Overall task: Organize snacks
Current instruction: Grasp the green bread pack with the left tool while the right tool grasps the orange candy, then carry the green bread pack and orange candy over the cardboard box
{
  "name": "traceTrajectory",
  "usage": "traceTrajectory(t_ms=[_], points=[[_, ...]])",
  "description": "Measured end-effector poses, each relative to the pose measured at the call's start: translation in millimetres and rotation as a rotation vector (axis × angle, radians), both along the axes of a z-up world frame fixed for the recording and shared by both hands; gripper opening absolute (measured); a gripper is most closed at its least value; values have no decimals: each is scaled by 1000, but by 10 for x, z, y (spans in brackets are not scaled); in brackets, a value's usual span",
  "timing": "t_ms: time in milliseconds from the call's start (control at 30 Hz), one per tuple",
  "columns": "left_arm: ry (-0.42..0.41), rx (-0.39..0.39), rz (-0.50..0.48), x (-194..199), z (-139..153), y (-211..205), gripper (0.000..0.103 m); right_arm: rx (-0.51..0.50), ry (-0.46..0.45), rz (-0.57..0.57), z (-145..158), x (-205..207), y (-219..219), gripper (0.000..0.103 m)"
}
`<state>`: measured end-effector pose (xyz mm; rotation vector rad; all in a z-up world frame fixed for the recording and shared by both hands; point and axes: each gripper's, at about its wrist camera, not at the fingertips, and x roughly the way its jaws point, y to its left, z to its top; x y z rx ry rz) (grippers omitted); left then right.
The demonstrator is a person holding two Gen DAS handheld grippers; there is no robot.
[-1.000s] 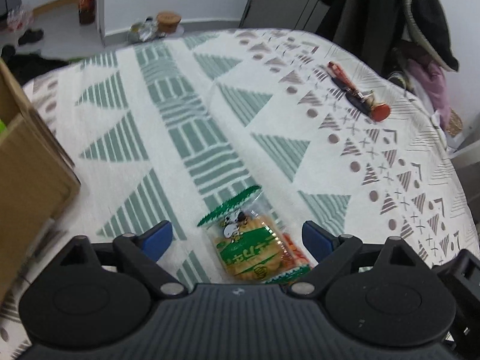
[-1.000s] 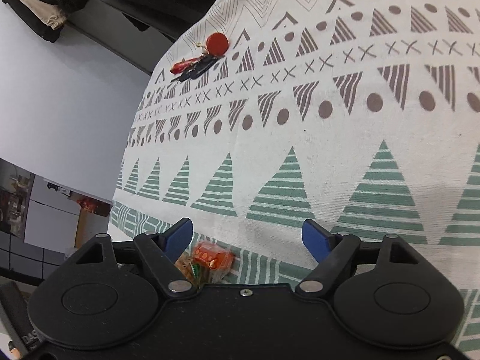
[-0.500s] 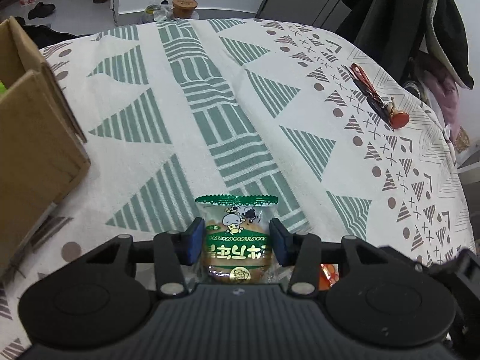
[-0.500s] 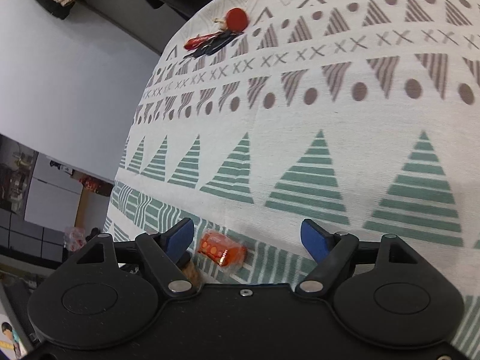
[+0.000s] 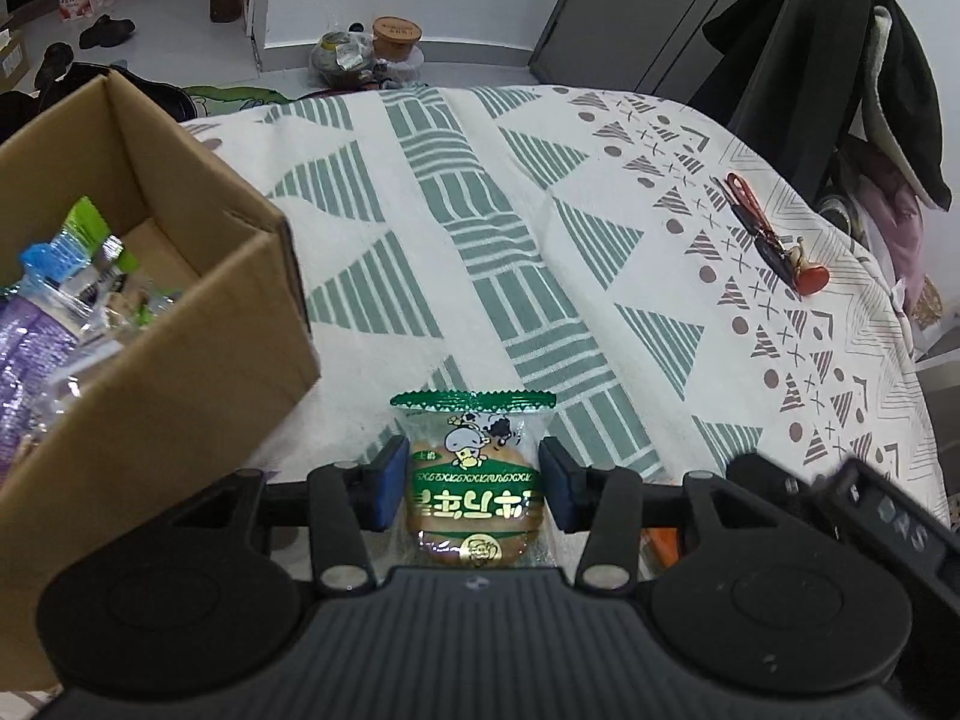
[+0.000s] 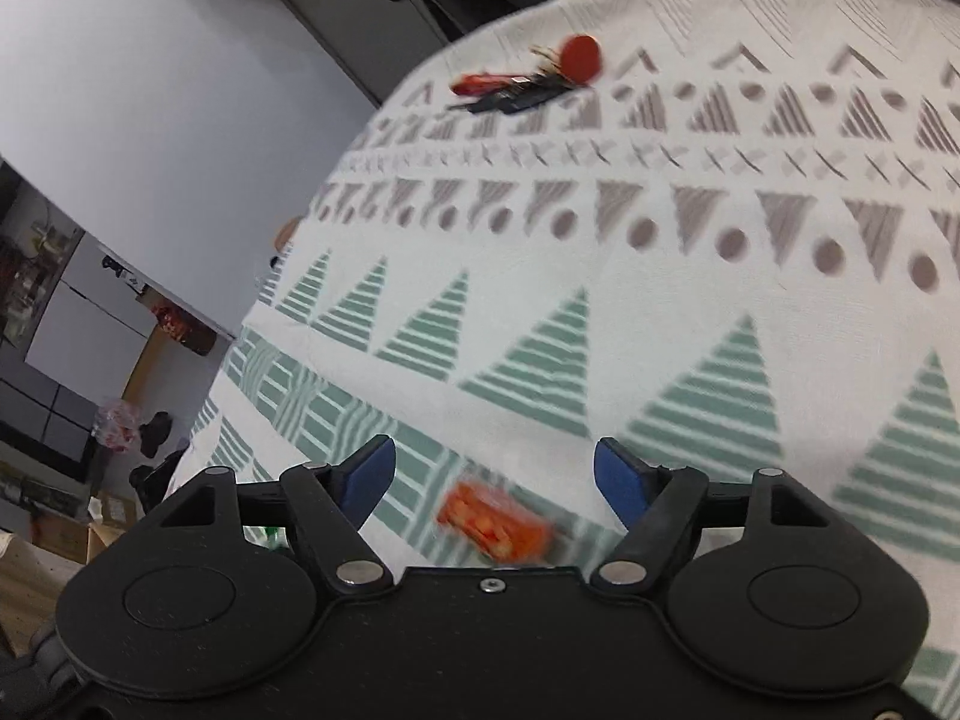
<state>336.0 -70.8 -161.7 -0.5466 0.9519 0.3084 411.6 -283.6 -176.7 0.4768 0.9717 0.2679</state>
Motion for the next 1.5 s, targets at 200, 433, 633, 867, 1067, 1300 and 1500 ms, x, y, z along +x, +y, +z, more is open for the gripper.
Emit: traceTrajectory(t_ms=[200, 433, 633, 867, 1067, 1300, 1500], points=[[-14, 14, -7, -102, 103, 70, 46, -74, 32, 94, -70, 4, 208, 73], [-28, 20, -8, -215, 161, 112, 46, -189, 62, 177, -73, -77, 328, 23], [-47, 27, -11, -301, 232, 121, 46, -160, 59, 159, 51, -199, 279, 21], [-87, 45, -19, -438, 413, 91, 46, -134, 8, 143, 292, -336, 298, 21], [-107, 59, -8, -618, 539, 123, 46, -101, -37, 132, 480, -470, 280, 21], [-143, 80, 19, -836, 754, 247, 46, -66, -97, 144, 701, -636, 357, 21], [-172, 97, 50, -1012, 924, 390, 46, -46, -162, 180, 921, -824, 551, 21]])
